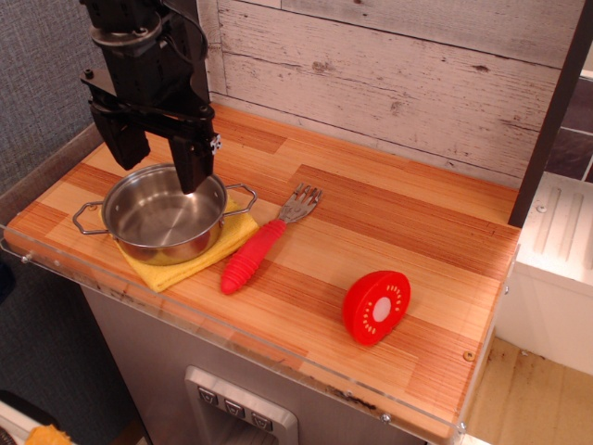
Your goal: Move the tomato to the other side of the silver pot.
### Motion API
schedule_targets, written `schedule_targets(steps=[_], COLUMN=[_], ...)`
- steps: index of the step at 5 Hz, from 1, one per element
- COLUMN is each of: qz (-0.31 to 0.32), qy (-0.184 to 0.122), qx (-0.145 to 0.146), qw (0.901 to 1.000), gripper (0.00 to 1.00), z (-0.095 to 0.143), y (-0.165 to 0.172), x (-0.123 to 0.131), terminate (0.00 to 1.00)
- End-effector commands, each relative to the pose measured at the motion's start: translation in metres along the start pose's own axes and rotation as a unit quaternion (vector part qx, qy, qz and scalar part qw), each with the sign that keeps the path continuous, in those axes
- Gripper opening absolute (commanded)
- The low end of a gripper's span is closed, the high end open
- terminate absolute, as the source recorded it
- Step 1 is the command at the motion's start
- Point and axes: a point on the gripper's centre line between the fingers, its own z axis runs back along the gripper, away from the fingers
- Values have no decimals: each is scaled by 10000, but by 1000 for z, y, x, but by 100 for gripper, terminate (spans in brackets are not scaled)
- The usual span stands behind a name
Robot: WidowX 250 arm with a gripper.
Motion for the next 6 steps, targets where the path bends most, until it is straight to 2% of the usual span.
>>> schedule_targets(steps=[1,2,3,4,5,6], qz=[0,-274,-791,-1204,-1444,-1426], qy=[0,-227,-436,-606,-627,-397], qx=[0,13,-262,-270,-376,-241], qw=[10000,9994,9956,9905,9868,9887], gripper=[100,100,100,100,100,100], z=[0,6,14,24,17,-4], y=[0,-32,-81,-130,-170,-182], x=[0,-1,0,2,7,13], terminate=[0,0,0,0,0,0])
